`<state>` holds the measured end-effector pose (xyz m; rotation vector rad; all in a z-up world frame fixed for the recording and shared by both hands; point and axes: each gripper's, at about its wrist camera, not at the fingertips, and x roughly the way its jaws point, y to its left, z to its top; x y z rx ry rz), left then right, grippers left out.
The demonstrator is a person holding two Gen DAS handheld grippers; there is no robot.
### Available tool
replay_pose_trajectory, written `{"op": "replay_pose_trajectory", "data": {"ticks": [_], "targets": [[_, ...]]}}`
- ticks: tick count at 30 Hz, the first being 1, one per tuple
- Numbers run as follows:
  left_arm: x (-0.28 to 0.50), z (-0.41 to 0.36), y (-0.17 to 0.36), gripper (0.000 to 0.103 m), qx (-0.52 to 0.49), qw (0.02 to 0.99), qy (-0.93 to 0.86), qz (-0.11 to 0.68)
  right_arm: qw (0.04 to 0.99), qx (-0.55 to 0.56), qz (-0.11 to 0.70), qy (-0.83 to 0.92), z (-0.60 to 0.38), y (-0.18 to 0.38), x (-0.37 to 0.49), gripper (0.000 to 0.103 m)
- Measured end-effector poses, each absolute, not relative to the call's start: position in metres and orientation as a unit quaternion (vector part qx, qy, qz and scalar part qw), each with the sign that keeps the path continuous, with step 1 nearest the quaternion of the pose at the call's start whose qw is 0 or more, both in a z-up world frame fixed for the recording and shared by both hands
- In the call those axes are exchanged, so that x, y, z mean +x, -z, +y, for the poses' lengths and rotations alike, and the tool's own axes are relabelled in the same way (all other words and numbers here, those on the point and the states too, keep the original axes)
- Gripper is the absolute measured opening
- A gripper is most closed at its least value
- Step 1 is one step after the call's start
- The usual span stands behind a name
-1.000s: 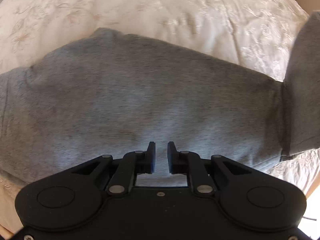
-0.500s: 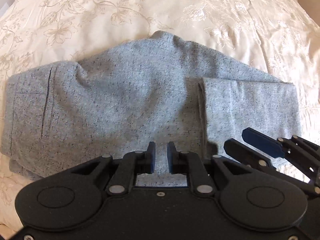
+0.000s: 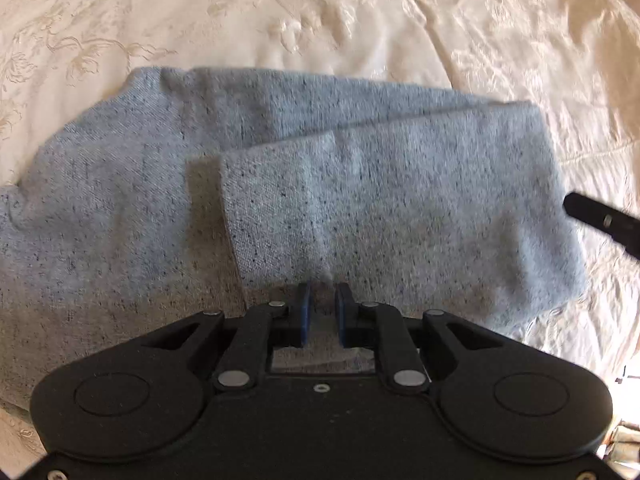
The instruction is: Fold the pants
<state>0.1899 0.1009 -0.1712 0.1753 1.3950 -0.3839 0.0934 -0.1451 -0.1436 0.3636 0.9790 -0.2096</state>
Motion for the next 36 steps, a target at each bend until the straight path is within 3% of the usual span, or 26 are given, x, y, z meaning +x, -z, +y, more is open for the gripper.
{"op": "replay_pose_trajectory", "data": {"ticks": [10,13,16,23,30,36], "targets": [[0.173,0.104,0.171,0.030,0.067,0.758,0.127,0.636,0.851,0.139,0.500,0.079,-0.190,0.179,0.148,0.036],[0.169,0.104,0.174,0.034,0.068,0.761,0.114,0.635,0.829,0.126,0.539,0.078,-0.199,0.204,0.166,0.029],[0.165,0.101,0.174,0.036,0.068,0.764,0.095,0.634,0.832,0.110,0.540,0.064,-0.199,0.205,0.168,0.028],[0.146,0.087,0.176,0.044,0.079,0.772,0.069,0.627,0.849,0.114,0.515,0.019,-0.190,0.168,0.114,0.032],[0.141,0.070,0.184,0.054,0.100,0.775,0.048,0.622,0.817,0.128,0.561,0.037,-0.193,0.197,0.051,0.036],[0.134,0.093,0.178,0.058,0.035,0.772,0.031,0.634,0.821,0.111,0.559,0.025,-0.190,0.199,0.049,0.035]]}}
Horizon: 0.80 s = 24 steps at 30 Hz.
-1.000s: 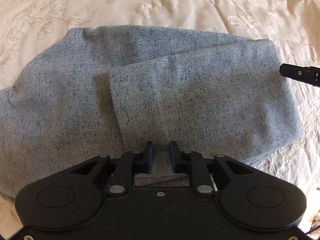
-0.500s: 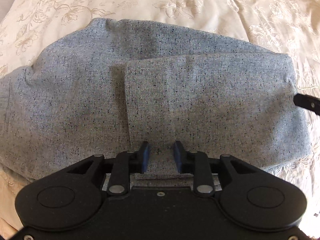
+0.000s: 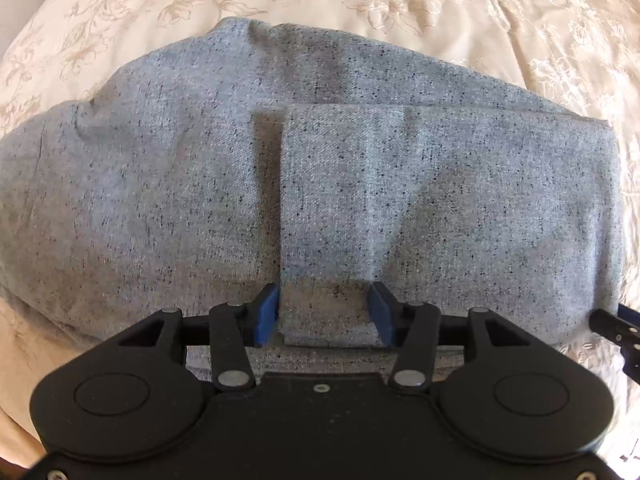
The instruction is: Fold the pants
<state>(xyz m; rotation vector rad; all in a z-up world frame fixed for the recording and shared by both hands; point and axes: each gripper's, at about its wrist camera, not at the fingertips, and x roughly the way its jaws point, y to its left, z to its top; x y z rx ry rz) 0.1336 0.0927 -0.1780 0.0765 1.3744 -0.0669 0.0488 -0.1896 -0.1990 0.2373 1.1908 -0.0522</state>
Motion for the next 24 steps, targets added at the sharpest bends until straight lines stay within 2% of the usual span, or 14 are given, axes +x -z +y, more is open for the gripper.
{"op": "replay_pose_trajectory", "data": {"ticks": [8,15,24], "targets": [[0.110,0.127,0.177,0.063,-0.020,0.760,0.054,0.648,0.817,0.101,0.567,0.033,-0.184,0.196,0.051,0.035],[0.108,0.171,0.141,0.058,-0.022,0.784,0.089,0.614,0.827,0.096,0.547,0.082,-0.168,0.181,0.052,0.035],[0.129,0.300,0.114,0.058,-0.072,0.817,0.005,0.572,0.841,0.129,0.507,0.136,-0.113,0.142,0.055,0.035]]}}
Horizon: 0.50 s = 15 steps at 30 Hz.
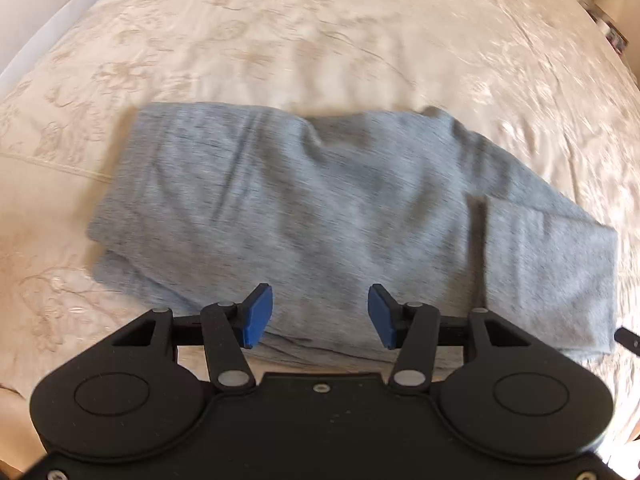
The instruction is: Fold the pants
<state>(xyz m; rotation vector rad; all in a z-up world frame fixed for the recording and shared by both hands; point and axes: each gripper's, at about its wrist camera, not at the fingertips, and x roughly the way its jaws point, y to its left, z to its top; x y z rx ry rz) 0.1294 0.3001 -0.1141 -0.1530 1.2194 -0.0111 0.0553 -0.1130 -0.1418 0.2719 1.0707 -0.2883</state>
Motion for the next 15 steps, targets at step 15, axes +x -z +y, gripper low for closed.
{"op": "replay_pose_trajectory", "data": {"ticks": [15], "targets": [[0.187,0.429,0.185,0.077,-0.126,0.775,-0.019,0.619,0.842,0.117,0.515,0.107,0.010,0.129,0.068,0.035]]}}
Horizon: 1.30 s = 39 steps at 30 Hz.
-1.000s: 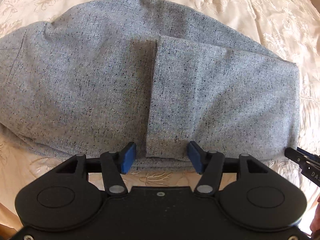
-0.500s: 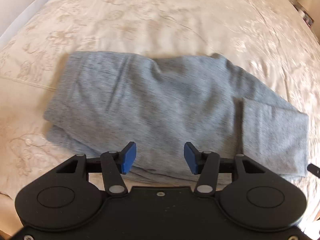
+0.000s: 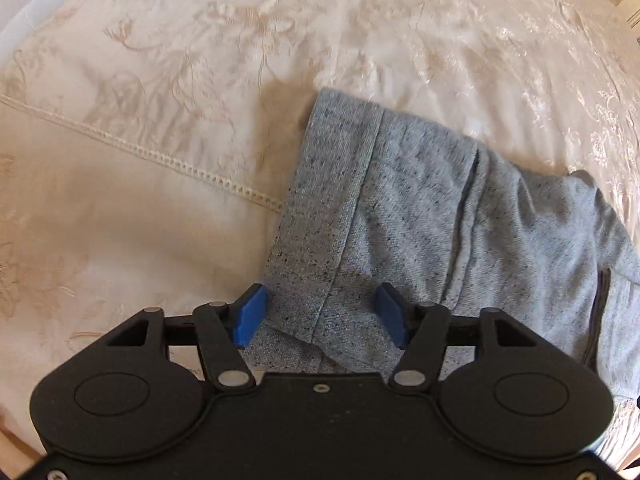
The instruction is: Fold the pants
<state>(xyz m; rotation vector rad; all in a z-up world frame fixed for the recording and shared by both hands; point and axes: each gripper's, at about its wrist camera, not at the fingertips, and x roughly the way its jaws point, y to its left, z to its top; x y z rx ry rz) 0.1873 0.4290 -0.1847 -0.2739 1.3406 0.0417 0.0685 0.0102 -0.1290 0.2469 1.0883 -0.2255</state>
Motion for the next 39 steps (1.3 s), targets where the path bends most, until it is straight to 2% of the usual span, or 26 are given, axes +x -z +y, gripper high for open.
{"op": "replay_pose_trajectory", "data": {"ticks": [2,3,8,14,16,18,20,23,31,39], "targets": [[0.188,0.434,0.200,0.092,-0.133,0.770,-0.013,0.624,0.841,0.114,0.517,0.107,0.017,0.127,0.067,0.035],[0.187,0.435,0.204,0.095,-0.139,0.770,-0.003,0.623,0.841,0.111,0.518,0.108,0.021,0.127,0.067,0.035],[0.187,0.432,0.212,0.103,-0.123,0.773,0.031,0.622,0.836,0.106,0.527,0.113,0.032,0.127,0.063,0.035],[0.194,0.428,0.215,0.101,-0.119,0.767,0.033,0.629,0.828,0.112,0.537,0.117,0.040,0.134,0.065,0.035],[0.192,0.431,0.210,0.090,-0.131,0.766,0.043,0.628,0.828,0.110,0.539,0.112,0.043,0.135,0.066,0.035],[0.189,0.431,0.200,0.055,-0.141,0.770,0.057,0.619,0.827,0.110,0.541,0.106,0.046,0.135,0.068,0.035],[0.186,0.430,0.190,0.041,-0.161,0.772,0.067,0.612,0.827,0.110,0.542,0.101,0.047,0.136,0.069,0.035],[0.181,0.419,0.168,0.037,-0.141,0.790,0.064,0.593,0.829,0.110,0.540,0.095,0.046,0.134,0.070,0.035],[0.167,0.372,0.096,0.036,-0.119,0.831,0.074,0.538,0.834,0.123,0.531,0.081,0.022,0.133,0.068,0.035],[0.147,0.255,0.020,0.032,-0.052,0.873,0.110,0.473,0.828,0.149,0.537,0.052,-0.038,0.147,0.060,0.035]]}}
